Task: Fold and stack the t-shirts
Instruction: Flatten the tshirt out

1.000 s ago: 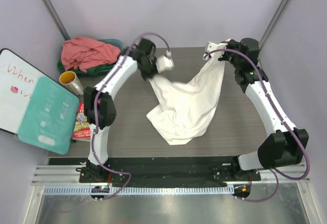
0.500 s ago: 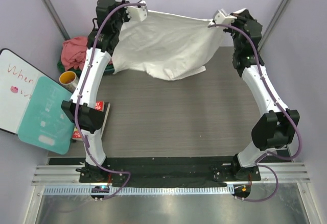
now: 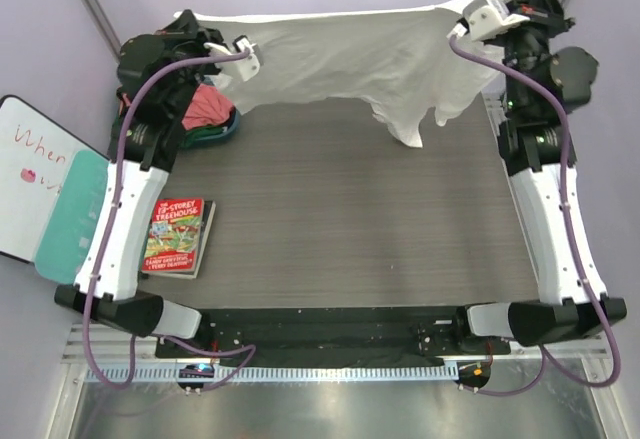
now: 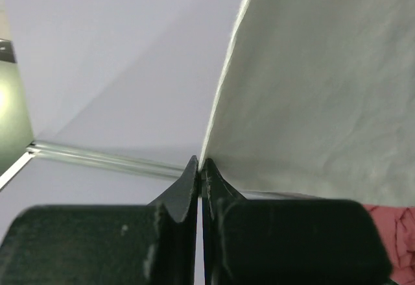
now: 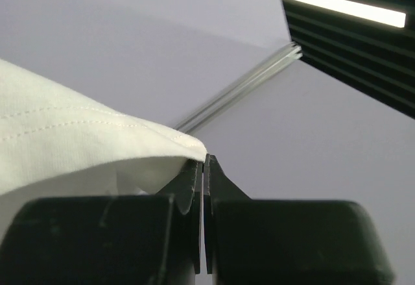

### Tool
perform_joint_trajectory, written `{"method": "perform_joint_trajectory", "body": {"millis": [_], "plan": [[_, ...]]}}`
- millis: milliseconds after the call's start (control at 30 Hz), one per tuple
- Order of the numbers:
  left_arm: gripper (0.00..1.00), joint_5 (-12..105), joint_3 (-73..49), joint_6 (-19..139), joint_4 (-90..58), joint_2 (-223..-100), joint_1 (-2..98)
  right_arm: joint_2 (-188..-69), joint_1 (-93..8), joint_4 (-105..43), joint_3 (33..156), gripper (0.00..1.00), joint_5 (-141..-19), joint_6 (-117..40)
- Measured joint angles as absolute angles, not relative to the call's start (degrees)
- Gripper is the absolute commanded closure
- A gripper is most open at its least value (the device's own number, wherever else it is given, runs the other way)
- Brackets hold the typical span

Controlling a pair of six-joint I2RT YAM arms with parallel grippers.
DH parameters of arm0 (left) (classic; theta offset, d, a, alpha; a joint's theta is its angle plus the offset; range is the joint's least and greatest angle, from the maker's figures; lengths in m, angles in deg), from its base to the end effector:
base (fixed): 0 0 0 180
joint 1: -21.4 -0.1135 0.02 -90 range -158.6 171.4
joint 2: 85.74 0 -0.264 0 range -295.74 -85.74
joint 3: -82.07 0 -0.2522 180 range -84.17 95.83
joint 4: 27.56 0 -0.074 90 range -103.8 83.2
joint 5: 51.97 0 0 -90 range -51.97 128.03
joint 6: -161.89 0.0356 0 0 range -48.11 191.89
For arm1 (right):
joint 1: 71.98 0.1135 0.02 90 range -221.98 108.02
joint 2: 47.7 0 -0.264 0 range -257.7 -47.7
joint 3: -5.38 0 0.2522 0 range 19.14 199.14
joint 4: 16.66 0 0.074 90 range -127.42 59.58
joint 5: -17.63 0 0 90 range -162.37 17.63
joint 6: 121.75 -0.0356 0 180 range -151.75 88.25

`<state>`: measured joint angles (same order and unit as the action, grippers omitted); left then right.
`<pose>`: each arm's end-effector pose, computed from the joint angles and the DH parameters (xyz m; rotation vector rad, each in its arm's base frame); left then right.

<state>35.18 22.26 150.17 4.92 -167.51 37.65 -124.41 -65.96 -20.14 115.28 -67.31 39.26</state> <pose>0.2777 -0.0791 0.5428 1.0981 1.0722 0.9097 0.2643 0.0247 0.5627 -0.6253 0.9214 -1.0686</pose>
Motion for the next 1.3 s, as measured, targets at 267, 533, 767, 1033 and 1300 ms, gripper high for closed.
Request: {"method": "perform_joint_trajectory", "body": {"millis": [267, 533, 767, 1033, 1300], "plan": [[1.0, 37.3, 23.1, 150.5, 2.1, -162.7, 37.5, -119.5, -66.0, -19.7, 120.8, 0.99, -67.6, 40.8], [1.0, 42.1, 27.6, 155.0, 4.1, -171.1, 33.7, -125.0, -67.7, -28.6, 124.0, 0.99, -69.8, 45.9], [1.0, 45.3, 39.0, 158.5, 5.4, -188.3, 30.3, -139.5, -75.3, -32.8, 129.4, 0.99, -73.5, 47.4], [1.0, 49.4, 46.3, 161.7, 3.9, -194.0, 31.0, -149.0, -81.6, -35.1, 146.5, 0.99, -80.1, 48.9], [1.0, 50.2, 48.6, 162.2, -5.0, -190.9, 30.9, -138.6, -83.1, -28.7, 142.8, 0.99, -82.3, 49.8]]}}
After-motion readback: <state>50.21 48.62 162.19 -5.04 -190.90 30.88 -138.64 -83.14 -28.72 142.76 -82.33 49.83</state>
